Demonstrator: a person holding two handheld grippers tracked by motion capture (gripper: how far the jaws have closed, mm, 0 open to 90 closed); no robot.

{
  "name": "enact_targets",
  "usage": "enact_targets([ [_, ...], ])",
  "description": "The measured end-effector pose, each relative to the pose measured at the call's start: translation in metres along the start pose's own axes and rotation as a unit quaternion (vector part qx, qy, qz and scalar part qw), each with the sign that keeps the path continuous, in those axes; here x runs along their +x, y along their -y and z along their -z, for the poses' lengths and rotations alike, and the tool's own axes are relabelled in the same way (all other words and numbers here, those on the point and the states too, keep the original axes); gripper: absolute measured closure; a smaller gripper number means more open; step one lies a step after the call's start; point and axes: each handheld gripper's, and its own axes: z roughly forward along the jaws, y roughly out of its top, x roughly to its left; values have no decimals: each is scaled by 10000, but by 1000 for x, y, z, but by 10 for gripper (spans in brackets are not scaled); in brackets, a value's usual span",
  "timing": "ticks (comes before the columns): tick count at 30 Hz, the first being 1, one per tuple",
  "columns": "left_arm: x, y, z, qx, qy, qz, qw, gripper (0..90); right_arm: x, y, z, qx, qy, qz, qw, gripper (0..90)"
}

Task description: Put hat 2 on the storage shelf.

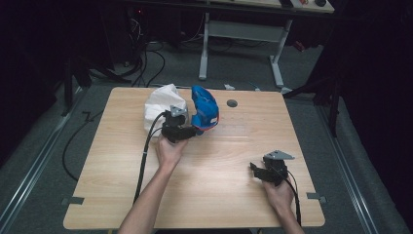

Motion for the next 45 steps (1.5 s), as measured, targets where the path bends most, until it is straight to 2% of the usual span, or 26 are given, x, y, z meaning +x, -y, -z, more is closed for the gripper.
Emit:
enact_targets([
  [4,-1,4,10,57,15,-231,9997,349,0,0,0,2,6,-8,10000,373],
  [8,2,8,24,57,48,-356,9993,341,0,0,0,2,0,-9,10000,373],
  [15,13,20,53,170,220,-300,9992,345,0,0,0,7,-3,-19,10000,373],
  [23,36,34,78,226,192,-120,9995,342,0,0,0,6,-3,-19,10000,373],
  [32,56,48,97,271,72,-144,9995,335,0,0,0,8,-2,-28,10000,373],
  [34,60,52,100,273,35,-90,9996,334,0,0,0,7,-3,-24,10000,373],
  [41,79,67,104,268,-262,-12,9993,329,0,0,0,7,-3,-29,10000,373],
  [45,89,74,104,258,-512,-183,9982,325,0,0,0,6,-3,-24,10000,373],
])
